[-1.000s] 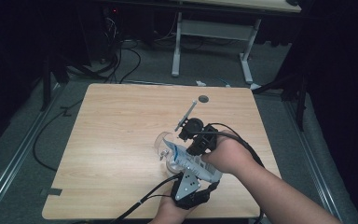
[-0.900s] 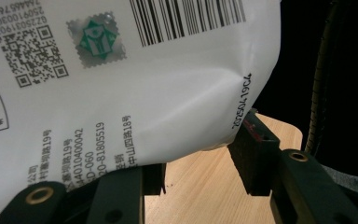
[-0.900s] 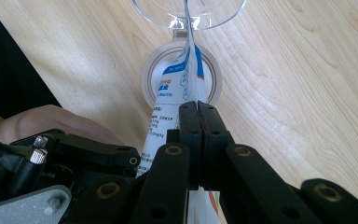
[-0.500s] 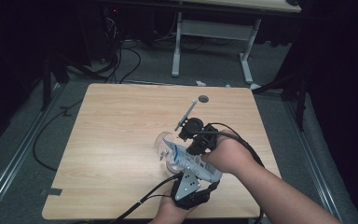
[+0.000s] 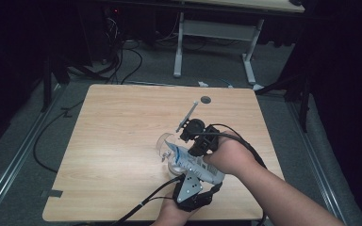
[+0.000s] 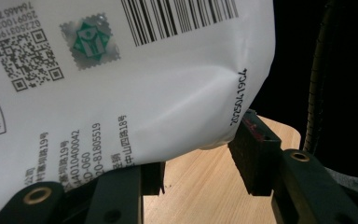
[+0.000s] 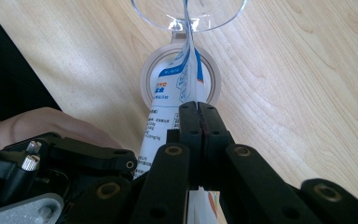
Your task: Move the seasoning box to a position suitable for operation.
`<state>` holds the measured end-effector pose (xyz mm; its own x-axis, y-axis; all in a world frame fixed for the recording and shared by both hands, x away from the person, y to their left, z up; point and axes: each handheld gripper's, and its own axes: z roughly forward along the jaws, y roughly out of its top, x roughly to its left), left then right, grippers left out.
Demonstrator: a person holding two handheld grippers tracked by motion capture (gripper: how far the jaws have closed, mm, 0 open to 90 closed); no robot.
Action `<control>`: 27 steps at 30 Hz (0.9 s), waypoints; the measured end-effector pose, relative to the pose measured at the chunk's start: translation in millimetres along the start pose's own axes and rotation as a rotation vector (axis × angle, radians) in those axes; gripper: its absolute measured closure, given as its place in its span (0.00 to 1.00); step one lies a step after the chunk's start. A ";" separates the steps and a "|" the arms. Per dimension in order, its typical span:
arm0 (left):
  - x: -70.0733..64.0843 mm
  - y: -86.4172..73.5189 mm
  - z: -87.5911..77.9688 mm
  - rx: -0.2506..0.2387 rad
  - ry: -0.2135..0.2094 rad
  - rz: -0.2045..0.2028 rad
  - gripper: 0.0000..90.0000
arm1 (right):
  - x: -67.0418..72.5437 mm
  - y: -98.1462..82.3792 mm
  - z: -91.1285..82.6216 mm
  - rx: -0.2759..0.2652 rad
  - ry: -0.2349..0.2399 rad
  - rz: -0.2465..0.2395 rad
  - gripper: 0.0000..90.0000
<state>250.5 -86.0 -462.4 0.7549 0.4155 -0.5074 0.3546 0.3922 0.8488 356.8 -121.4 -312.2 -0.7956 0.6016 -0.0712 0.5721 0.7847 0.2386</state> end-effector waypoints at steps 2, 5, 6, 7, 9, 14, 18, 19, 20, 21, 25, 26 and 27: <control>-0.1 -0.1 0.1 0.000 0.000 0.000 0.65 | -0.2 0.1 0.3 -0.002 0.000 -0.003 1.00; -0.4 -0.1 0.2 -0.003 -0.001 -0.003 0.65 | -0.1 0.1 0.4 -0.005 0.002 -0.004 1.00; -0.4 -0.1 0.2 -0.003 -0.001 -0.003 0.64 | -0.1 0.1 0.4 -0.005 0.002 -0.004 1.00; -0.4 0.1 0.3 -0.005 -0.001 -0.003 0.64 | -0.3 0.3 0.3 -0.006 0.000 -0.007 1.00; -0.5 0.5 0.2 -0.005 -0.002 -0.005 0.64 | -0.3 0.5 0.2 -0.006 0.000 -0.005 1.00; -0.3 0.8 0.0 -0.005 -0.001 -0.004 0.64 | 0.1 1.4 0.3 -0.003 0.000 -0.005 1.00; -0.5 1.5 -0.2 -0.009 -0.002 -0.005 0.64 | 0.8 2.2 0.3 -0.001 0.001 -0.004 1.00; -0.5 1.5 -0.2 -0.009 -0.002 -0.005 0.64 | 0.7 2.2 0.4 -0.004 0.003 -0.004 1.00; -0.5 1.4 -0.2 -0.010 -0.002 -0.004 0.64 | 0.8 2.3 0.3 -0.004 0.003 -0.004 1.00; -0.5 1.4 -0.3 -0.009 -0.002 -0.004 0.64 | 1.0 2.3 0.3 -0.003 -0.001 -0.005 1.00; -0.9 1.5 -0.2 -0.011 -0.004 -0.005 0.64 | 1.3 2.2 0.3 -0.003 -0.001 -0.003 1.00; -0.9 1.5 -0.2 -0.011 -0.004 -0.005 0.64 | 1.3 2.2 0.3 -0.003 -0.001 -0.003 1.00; -1.0 1.6 -0.2 -0.011 -0.004 -0.004 0.64 | 1.0 2.0 0.2 -0.007 0.000 -0.006 1.00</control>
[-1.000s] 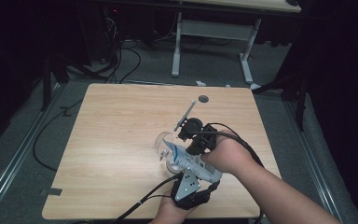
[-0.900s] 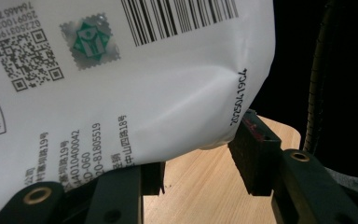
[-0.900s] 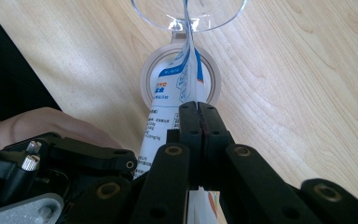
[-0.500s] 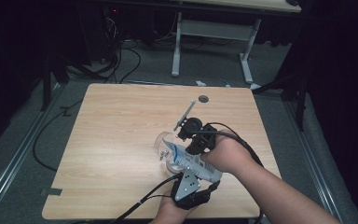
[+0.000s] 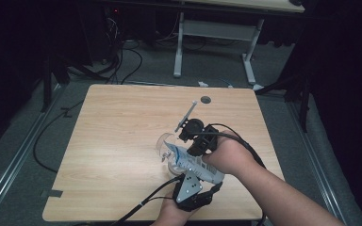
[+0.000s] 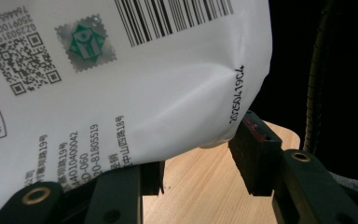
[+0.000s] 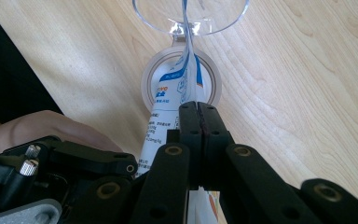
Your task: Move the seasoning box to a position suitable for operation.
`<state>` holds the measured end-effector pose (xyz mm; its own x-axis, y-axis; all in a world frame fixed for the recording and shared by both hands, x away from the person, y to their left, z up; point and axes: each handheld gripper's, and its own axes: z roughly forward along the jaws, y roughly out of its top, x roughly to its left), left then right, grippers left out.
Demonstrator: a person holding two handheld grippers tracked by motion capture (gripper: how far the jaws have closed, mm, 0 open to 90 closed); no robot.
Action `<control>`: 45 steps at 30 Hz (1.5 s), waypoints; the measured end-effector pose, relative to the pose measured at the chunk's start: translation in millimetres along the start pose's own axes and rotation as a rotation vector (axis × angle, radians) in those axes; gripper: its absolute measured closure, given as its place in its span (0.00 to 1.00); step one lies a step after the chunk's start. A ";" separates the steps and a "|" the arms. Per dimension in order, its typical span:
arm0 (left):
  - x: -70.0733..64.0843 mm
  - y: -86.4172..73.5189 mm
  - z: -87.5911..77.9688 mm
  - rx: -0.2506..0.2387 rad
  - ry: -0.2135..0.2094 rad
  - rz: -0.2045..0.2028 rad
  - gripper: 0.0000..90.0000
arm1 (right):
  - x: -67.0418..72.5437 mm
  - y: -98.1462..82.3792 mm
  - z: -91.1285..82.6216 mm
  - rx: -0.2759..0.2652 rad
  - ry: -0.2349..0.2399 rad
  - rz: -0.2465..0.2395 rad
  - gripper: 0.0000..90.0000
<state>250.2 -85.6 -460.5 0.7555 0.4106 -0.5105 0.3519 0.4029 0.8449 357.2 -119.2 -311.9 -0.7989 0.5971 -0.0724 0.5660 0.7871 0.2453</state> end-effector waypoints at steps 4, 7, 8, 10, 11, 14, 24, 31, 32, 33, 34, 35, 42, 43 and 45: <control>-0.3 0.3 0.2 0.000 0.000 0.001 0.64 | -0.3 -0.1 -0.3 -0.001 0.003 -0.002 1.00; -0.7 0.8 0.5 -0.001 0.000 -0.001 0.64 | -0.3 0.1 -0.5 0.001 0.000 -0.002 1.00; -1.0 1.3 0.6 -0.002 -0.001 -0.001 0.64 | -0.3 0.1 -0.6 0.001 0.001 -0.002 1.00; -1.2 1.5 0.7 -0.003 -0.002 0.000 0.64 | -0.2 0.3 -0.5 0.000 0.001 -0.001 1.00; -1.2 1.6 0.7 -0.003 -0.002 0.000 0.64 | -0.1 0.3 -0.5 0.000 0.001 -0.001 1.00; -1.3 1.6 0.7 -0.003 -0.002 0.000 0.64 | 0.0 0.4 -0.3 -0.001 0.001 -0.002 1.00; -1.4 2.4 0.6 -0.008 -0.002 -0.005 0.64 | 0.1 1.4 0.4 0.001 -0.002 -0.008 1.00; -1.4 2.7 0.6 -0.011 -0.003 -0.008 0.64 | 0.2 1.9 1.1 -0.001 0.005 -0.006 1.00; -1.4 2.7 0.6 -0.011 -0.003 -0.007 0.64 | 0.1 2.1 1.3 -0.002 0.004 -0.008 1.00; -1.4 2.8 0.5 -0.011 -0.002 -0.007 0.64 | 0.3 2.1 1.3 -0.002 0.005 -0.006 1.00; -1.4 2.8 0.5 -0.011 -0.003 -0.008 0.64 | 0.2 2.1 1.4 -0.003 0.005 -0.006 1.00; -1.4 2.8 0.5 -0.011 -0.003 -0.008 0.64 | 0.2 2.1 1.4 -0.003 0.005 -0.006 1.00; -1.7 3.1 0.3 -0.012 -0.004 -0.009 0.64 | 0.3 2.0 1.5 -0.003 0.006 -0.006 1.00; -1.7 3.1 0.3 -0.012 -0.004 -0.009 0.64 | 0.3 2.0 1.5 -0.003 0.006 -0.006 1.00; -1.8 3.7 0.5 -0.013 -0.003 -0.011 0.64 | 0.6 2.2 1.1 -0.003 0.002 -0.007 1.00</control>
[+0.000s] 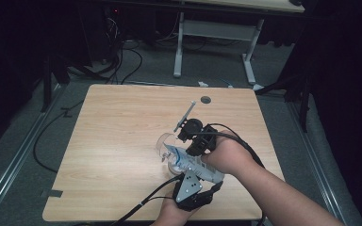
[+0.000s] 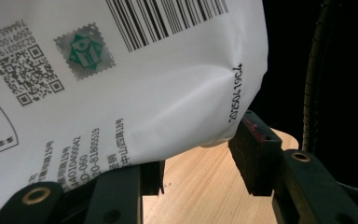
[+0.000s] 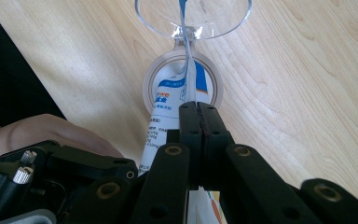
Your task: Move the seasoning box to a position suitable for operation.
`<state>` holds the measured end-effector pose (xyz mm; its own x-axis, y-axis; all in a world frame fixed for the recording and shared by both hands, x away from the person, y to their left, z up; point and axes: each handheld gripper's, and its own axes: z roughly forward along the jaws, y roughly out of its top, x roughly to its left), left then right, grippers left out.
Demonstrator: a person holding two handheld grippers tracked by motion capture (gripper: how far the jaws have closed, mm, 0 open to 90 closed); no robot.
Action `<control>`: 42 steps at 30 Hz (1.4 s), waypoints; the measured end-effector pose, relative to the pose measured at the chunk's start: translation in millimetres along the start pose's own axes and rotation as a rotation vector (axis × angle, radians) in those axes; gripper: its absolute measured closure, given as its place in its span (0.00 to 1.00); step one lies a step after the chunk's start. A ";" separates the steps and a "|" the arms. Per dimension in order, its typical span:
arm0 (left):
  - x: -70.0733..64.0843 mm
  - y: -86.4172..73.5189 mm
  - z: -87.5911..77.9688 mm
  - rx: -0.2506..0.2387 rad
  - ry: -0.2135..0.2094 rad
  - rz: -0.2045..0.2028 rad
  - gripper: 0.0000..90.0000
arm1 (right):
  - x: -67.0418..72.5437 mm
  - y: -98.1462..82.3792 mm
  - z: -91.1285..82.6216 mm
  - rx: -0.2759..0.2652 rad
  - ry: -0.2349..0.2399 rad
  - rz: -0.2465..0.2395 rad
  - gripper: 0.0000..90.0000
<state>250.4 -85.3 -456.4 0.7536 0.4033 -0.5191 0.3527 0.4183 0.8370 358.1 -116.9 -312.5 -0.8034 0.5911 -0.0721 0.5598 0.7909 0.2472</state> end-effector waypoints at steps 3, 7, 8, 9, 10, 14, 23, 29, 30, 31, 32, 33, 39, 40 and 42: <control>-0.3 0.8 0.1 -0.001 0.000 -0.002 0.64 | -0.3 0.3 -0.2 -0.001 -0.002 -0.004 1.00; -0.3 1.3 0.1 -0.001 -0.002 0.000 0.64 | 0.1 0.7 -0.4 0.001 -0.002 -0.005 1.00; -0.3 1.3 0.1 -0.001 -0.002 0.000 0.64 | 0.1 0.7 -0.4 0.001 -0.002 -0.005 1.00; -0.2 1.5 0.1 0.000 -0.002 0.000 0.64 | 0.3 0.8 -0.6 0.003 -0.002 -0.007 1.00; -0.2 1.5 0.1 0.000 -0.002 0.000 0.64 | 0.3 0.8 -0.6 0.003 -0.002 -0.007 1.00; -0.3 1.4 -0.1 0.000 -0.004 0.001 0.64 | 0.6 0.9 -0.7 0.001 -0.002 -0.007 1.00; -0.2 0.7 -0.3 -0.001 -0.004 0.004 0.64 | 0.4 0.4 -0.7 -0.005 0.000 -0.007 1.00; 1.0 -3.2 -2.0 0.006 -0.004 0.014 0.64 | 0.3 -1.0 0.6 -0.006 0.004 -0.003 1.00; 1.0 -3.2 -2.0 0.006 -0.004 0.014 0.64 | 0.2 -1.6 1.0 -0.007 0.005 -0.004 1.00; 1.2 -4.4 -2.4 0.007 -0.006 0.015 0.64 | 0.7 -2.1 1.0 0.001 0.001 -0.003 1.00; 1.4 -5.7 -2.7 0.006 -0.007 0.014 0.64 | 0.7 -2.1 1.0 0.001 0.001 -0.003 1.00; 1.7 -7.3 -3.6 0.014 -0.008 0.019 0.64 | 0.9 -3.8 2.1 -0.002 0.008 0.001 1.00; 2.1 -11.1 -6.8 0.028 -0.016 0.037 0.64 | 0.2 -7.6 1.8 0.005 0.007 0.004 1.00; 2.1 -11.1 -6.8 0.028 -0.016 0.037 0.64 | 0.2 -7.6 1.8 0.005 0.007 0.004 1.00; 2.8 -12.5 -7.8 0.030 -0.017 0.042 0.64 | -0.5 -8.8 1.5 0.002 0.012 0.002 1.00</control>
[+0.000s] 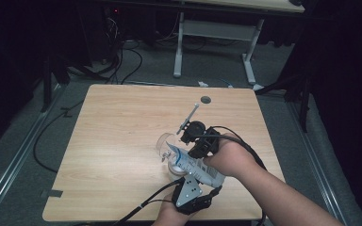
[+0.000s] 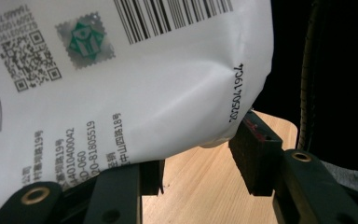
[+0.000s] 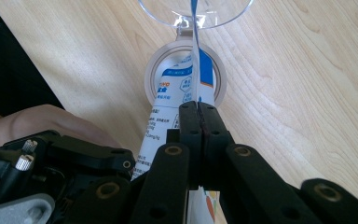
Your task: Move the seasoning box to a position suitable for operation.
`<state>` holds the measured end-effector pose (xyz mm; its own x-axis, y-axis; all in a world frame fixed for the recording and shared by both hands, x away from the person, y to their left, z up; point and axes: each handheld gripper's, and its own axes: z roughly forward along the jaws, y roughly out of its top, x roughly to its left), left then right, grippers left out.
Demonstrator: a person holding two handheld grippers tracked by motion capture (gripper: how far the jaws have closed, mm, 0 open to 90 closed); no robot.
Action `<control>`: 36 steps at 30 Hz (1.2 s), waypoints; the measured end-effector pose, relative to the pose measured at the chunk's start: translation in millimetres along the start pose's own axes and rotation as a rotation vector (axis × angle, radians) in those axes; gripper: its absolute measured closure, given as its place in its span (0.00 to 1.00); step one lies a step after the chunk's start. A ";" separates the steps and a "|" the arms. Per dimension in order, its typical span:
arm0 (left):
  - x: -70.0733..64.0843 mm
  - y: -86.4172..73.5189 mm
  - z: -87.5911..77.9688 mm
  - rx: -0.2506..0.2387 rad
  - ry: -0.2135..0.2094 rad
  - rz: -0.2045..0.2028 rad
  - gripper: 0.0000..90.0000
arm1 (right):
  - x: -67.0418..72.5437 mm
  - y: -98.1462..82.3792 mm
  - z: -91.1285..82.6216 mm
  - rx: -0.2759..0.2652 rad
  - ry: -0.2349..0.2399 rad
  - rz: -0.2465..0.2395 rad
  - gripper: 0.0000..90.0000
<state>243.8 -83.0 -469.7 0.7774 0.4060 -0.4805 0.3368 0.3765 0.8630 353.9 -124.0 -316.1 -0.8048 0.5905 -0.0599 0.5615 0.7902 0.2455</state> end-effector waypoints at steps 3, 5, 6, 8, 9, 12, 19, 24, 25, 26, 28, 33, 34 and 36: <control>0.5 -2.3 -1.9 0.009 -0.002 0.004 0.64 | 0.3 -1.3 0.2 0.003 0.001 0.005 1.00; 1.1 -3.7 -2.8 0.010 -0.002 0.001 0.64 | 0.5 -1.8 0.8 0.003 0.004 0.003 1.00; 1.1 -3.7 -2.8 0.010 -0.002 0.001 0.64 | 0.5 -1.8 0.8 0.003 0.004 0.003 1.00; 2.3 -4.5 -3.6 0.012 0.001 0.004 0.64 | 0.4 -2.1 1.2 0.002 0.005 0.004 1.00; 3.9 -5.2 -4.4 0.014 0.003 0.005 0.64 | 0.0 -2.3 1.0 0.002 0.003 0.006 1.00; 5.4 -6.4 -5.4 0.018 0.004 0.009 0.64 | -0.1 -2.6 1.2 0.002 0.004 0.006 1.00; 9.5 -11.6 -8.1 0.035 0.009 0.019 0.64 | 0.2 -5.5 2.3 0.004 0.007 0.009 1.00; 11.4 -14.6 -9.1 0.043 0.014 0.022 0.64 | -0.5 -7.6 2.6 0.010 0.012 0.016 1.00; 12.0 -15.3 -9.5 0.047 0.015 0.019 0.64 | -0.6 -8.1 2.6 0.009 0.014 0.017 1.00; 12.7 -15.9 -9.8 0.051 0.016 0.022 0.64 | -0.8 -8.4 2.6 0.008 0.016 0.018 1.00; 14.0 -17.0 -9.9 0.052 0.020 0.020 0.64 | -0.6 -9.3 2.2 0.012 0.016 0.024 1.00; 19.2 -21.0 -11.9 0.064 0.033 0.026 0.64 | -0.8 -11.4 2.1 0.012 0.020 0.026 1.00; 19.2 -21.0 -11.9 0.064 0.033 0.026 0.64 | -0.8 -11.6 2.1 0.013 0.019 0.026 1.00; 21.3 -22.1 -12.8 0.071 0.037 0.035 0.64 | -0.8 -11.8 2.0 0.016 0.019 0.027 1.00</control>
<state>246.1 -72.1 -501.0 0.7696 0.4488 -0.4541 0.3475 0.3021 0.8877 348.3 -133.4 -320.9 -0.7929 0.6083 -0.0355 0.5857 0.7769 0.2309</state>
